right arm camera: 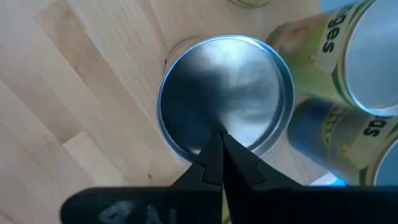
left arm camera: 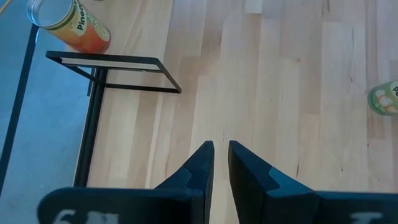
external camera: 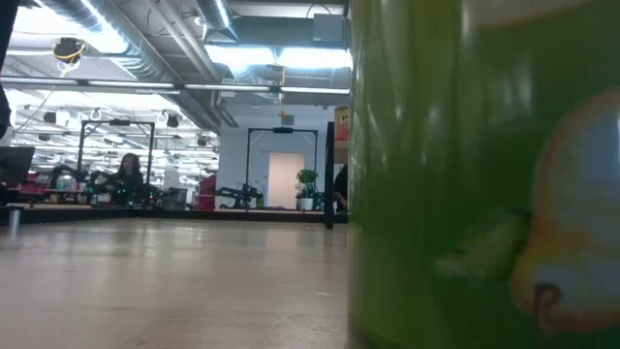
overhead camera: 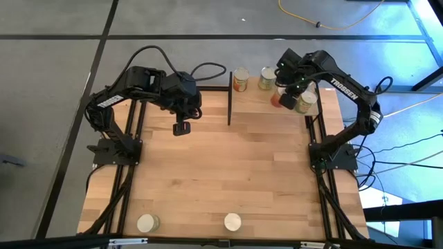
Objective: Pick and place cans onto a shelf
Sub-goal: Put the canned pineapple on the shelf
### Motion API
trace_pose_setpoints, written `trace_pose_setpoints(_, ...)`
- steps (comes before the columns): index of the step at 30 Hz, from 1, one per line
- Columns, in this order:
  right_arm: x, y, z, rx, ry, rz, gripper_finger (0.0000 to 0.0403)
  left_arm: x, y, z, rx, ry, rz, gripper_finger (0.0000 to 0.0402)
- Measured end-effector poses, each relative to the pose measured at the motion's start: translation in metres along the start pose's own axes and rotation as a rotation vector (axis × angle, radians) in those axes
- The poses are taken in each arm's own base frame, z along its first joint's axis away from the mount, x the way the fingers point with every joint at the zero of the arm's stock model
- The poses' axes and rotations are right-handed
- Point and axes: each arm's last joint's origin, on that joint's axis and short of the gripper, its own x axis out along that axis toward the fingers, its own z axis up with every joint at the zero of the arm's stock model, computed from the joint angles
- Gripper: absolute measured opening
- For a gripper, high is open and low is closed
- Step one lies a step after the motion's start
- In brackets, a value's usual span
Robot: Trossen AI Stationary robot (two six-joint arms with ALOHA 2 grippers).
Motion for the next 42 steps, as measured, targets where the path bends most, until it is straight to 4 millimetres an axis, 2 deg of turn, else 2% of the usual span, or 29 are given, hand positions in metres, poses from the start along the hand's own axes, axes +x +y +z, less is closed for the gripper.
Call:
trace_pose_setpoints(7,-0.003,0.000,0.000,-0.007,-0.005,-0.001,0.0000,0.000,0.000,0.000,0.000,0.000,0.000,0.0041)
trace_pose_setpoints(17,-0.015,-0.004,0.008,-0.036,-0.122,-0.029,0.0000,0.000,0.000,0.000,0.000,0.000,0.000,0.0041)
trace_pose_setpoints(29,-0.001,-0.004,0.022,-0.043,-0.102,-0.020,0.0000,0.000,0.000,0.000,-0.006,0.000,0.000,0.0041)
trace_pose_setpoints(42,0.001,-0.003,0.016,-0.053,-0.021,-0.004,0.0000,0.000,0.000,0.000,-0.007,0.000,0.000,0.0041)
